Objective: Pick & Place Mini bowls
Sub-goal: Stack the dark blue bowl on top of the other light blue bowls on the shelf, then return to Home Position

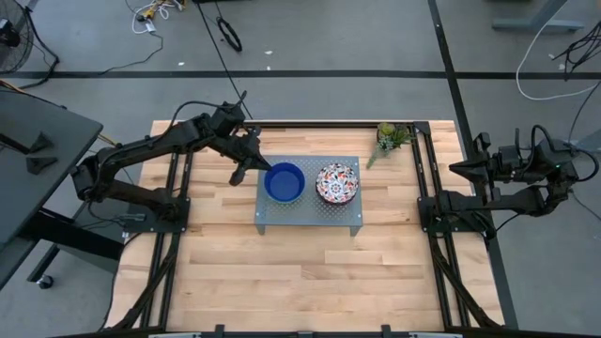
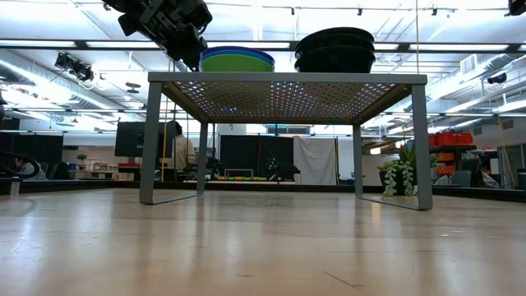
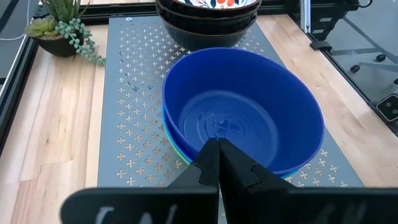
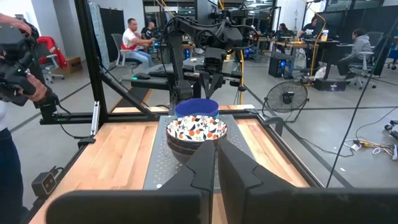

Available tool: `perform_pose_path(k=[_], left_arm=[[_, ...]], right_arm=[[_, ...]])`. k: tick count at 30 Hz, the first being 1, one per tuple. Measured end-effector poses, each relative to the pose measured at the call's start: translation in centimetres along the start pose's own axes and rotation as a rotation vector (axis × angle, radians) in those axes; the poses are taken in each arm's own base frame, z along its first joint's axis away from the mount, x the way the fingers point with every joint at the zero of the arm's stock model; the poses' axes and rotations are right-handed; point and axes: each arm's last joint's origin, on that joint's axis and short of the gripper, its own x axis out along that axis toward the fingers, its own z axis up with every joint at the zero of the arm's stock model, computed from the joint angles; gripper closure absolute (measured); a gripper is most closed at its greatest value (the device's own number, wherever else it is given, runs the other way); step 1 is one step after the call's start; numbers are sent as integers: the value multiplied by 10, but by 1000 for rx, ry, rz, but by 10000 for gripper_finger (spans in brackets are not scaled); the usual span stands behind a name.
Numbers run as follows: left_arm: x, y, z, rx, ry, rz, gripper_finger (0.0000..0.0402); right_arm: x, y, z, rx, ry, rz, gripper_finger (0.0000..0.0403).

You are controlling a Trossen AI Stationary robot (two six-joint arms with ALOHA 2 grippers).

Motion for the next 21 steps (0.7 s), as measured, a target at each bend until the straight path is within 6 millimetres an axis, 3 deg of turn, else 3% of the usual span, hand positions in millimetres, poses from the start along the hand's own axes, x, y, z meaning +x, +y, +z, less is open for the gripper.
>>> perform_pose_path(k=[11, 21], left_arm=[[-5, -4, 4, -46, -32, -23, 401], [1, -38, 20, -92, -38, -35, 402]], right_arm=[[0, 0, 0, 0, 0, -1, 380], [0, 0, 0, 0, 0, 0, 380]])
